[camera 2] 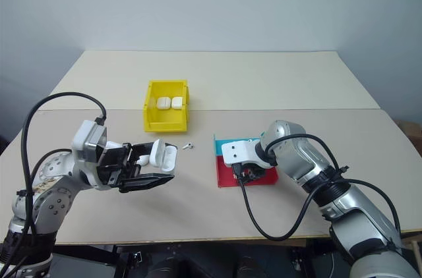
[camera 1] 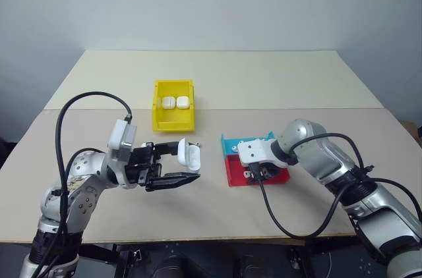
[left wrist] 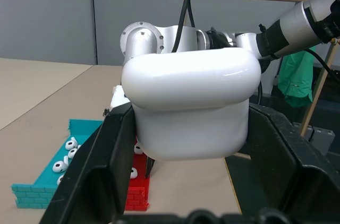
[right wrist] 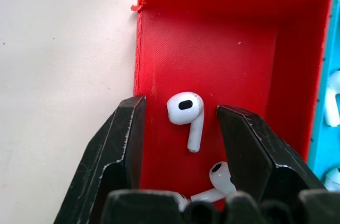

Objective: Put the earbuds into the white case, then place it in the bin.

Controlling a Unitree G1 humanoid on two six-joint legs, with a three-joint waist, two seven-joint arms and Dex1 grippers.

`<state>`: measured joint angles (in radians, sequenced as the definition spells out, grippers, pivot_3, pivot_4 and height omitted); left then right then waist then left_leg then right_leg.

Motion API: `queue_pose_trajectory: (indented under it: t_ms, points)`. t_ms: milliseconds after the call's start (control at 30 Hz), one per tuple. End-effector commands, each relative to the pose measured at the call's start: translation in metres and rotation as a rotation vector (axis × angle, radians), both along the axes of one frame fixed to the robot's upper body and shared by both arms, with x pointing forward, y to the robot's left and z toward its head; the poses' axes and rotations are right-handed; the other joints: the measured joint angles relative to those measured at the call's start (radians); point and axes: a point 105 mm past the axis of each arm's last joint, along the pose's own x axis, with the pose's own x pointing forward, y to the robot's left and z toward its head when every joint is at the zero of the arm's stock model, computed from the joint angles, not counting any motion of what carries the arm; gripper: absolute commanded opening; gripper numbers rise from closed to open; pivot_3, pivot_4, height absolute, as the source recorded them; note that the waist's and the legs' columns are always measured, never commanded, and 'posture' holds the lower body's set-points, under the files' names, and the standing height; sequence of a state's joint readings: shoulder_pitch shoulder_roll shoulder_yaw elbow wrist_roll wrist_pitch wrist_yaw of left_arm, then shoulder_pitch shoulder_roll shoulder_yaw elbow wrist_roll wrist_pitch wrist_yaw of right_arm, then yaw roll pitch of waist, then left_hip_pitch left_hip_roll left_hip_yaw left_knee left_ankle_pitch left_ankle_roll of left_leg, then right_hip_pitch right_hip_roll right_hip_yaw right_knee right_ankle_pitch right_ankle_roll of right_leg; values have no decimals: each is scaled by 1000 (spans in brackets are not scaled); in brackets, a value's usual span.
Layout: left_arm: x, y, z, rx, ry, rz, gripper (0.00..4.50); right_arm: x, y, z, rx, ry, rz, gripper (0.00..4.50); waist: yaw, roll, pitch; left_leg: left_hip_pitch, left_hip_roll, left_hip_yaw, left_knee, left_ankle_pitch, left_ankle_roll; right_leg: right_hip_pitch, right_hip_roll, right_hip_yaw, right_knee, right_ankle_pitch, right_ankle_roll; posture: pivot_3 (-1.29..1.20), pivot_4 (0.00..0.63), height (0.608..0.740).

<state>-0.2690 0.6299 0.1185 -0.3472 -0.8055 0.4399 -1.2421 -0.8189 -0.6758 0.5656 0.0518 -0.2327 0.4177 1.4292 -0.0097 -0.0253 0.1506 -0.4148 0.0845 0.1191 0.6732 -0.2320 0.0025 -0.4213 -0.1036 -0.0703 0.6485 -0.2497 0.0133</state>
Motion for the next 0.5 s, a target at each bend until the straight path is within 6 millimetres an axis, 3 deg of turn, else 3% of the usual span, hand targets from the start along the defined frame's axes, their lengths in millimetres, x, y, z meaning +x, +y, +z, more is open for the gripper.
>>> queue_pose_trajectory:
  t_ms: [33,133,367,500]
  points:
    - [-6,0,11,-7,-58,-11,2851,2,1,9,2,-37,21,1678,0,0,0,0,0,0,0,0,0,0,0,0,0,0,0,0,150,740]
    - [-7,1,13,-6,-59,-9,2851,2,1,7,2,-29,20,688,0,0,0,0,0,0,0,0,0,0,0,0,0,0,0,0,150,740]
    - [-7,1,14,-5,-58,-11,2851,1,0,10,21,-25,7,629,0,0,0,0,0,0,0,0,0,0,0,0,0,0,0,0,150,740]
    - [-4,2,23,-18,-66,-11,2851,1,8,43,251,47,-91,629,1,0,0,0,0,0,0,0,0,0,0,0,0,0,0,0,150,740]
